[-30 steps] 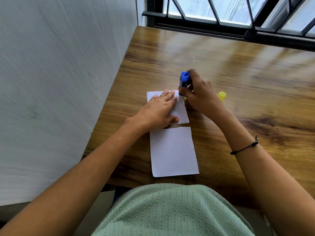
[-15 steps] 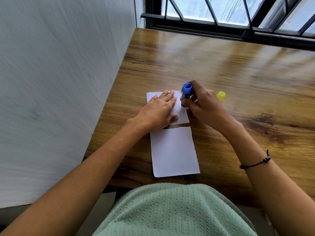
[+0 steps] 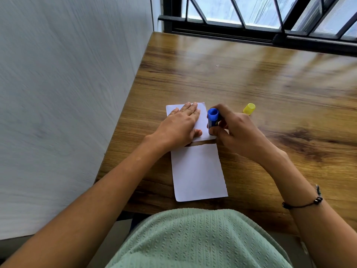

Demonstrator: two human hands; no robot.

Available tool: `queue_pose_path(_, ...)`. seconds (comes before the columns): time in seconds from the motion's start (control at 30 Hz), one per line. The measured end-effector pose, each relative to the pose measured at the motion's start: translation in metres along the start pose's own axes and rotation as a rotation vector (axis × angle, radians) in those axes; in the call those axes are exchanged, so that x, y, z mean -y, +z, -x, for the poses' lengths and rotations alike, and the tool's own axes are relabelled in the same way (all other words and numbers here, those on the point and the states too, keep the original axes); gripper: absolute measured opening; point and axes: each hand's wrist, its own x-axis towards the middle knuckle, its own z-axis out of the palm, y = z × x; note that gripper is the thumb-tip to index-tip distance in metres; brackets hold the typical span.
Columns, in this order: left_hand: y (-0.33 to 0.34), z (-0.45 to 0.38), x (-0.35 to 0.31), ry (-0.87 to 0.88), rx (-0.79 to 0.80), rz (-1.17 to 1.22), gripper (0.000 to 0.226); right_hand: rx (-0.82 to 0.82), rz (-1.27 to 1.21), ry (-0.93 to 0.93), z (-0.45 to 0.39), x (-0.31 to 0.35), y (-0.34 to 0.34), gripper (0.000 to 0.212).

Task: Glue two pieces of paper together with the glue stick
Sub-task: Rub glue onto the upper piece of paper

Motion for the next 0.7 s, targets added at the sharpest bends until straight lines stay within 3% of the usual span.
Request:
queue_pose_path(0.13,-0.001,-0.001,0.000,0.007,-0.016,-0.011,0.067,-0.025,-0.056,0.050,0.002,0.000,-0.004,0.029)
queue_pose_path(0.3,-0.011,-0.011,0.003,0.013,-0.160,-0.028,0.062,-0.139,-0.091,0.142,0.004,-0.006,-0.008,0.027)
queue_pose_path(0.5,-0.016,-0.036,0.007,-0.034,-0.120,-0.113,0.079,-0.154,-0.122,0.190,0.005,-0.008,-0.004,0.027)
queue_pose_path(0.7,-0.016,-0.037,0.011,-0.129,-0.163,-0.140,0.074,-0.178,-0.141,0.203,0.006,-0.010,-0.002,0.026)
